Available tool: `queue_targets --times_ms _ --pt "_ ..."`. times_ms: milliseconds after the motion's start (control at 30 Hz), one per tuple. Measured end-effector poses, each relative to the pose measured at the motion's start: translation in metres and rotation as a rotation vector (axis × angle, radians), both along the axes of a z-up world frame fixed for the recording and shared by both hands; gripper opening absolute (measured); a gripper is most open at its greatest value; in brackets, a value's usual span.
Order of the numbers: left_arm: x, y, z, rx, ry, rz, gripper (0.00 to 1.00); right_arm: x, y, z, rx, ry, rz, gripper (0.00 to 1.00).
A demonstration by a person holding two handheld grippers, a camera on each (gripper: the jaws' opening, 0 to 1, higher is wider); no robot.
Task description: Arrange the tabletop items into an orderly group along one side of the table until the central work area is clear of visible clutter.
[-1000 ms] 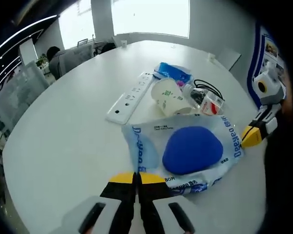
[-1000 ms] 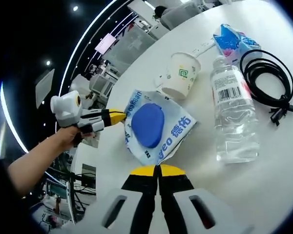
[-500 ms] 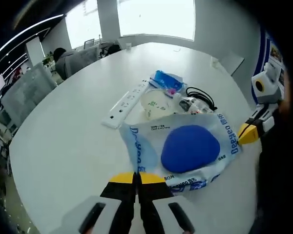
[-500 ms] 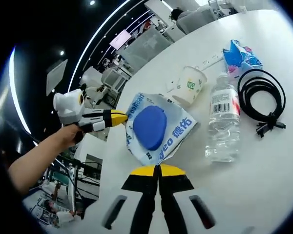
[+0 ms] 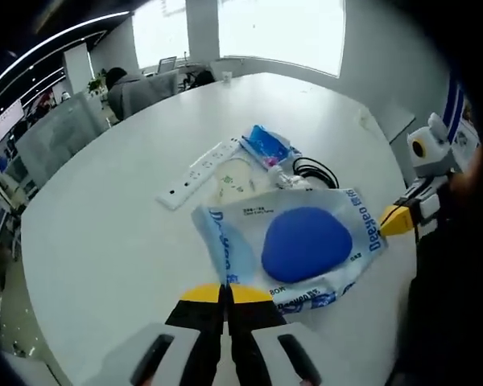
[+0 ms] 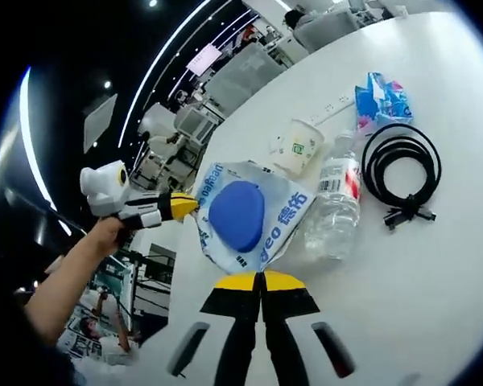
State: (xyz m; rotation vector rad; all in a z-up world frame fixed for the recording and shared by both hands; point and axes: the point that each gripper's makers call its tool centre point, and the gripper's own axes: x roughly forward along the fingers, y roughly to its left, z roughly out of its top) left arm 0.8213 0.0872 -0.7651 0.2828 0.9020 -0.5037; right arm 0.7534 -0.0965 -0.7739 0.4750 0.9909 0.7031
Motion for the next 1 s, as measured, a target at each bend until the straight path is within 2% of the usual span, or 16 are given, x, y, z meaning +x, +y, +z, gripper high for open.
queue_targets --times_ms 333,433,633,833,1000 --pt "-0.028 -0.041 0.006 -0.044 -0.016 0.090 0.00 0.004 -0.048 0.011 -0.044 -0.074 0.093 0.00" --pt "-0.035 -0.051 0.006 -0.053 -0.010 0.120 0.00 0.005 -0.062 0.012 -0.039 -0.069 0.097 0.00" --pt "-0.055 -0.086 0.009 -0.085 -0.018 0.155 0.00 0.003 -0.096 0.010 -0.046 -0.068 0.105 0.00" --pt "-0.068 -0.121 0.017 -0.152 -0.048 0.239 0.00 0.002 -0.125 0.007 -0.063 -0.090 0.127 0.00" --pt "-0.081 -0.143 0.014 -0.204 -0.058 0.289 0.00 0.003 -0.151 0.002 -0.065 -0.075 0.121 0.00"
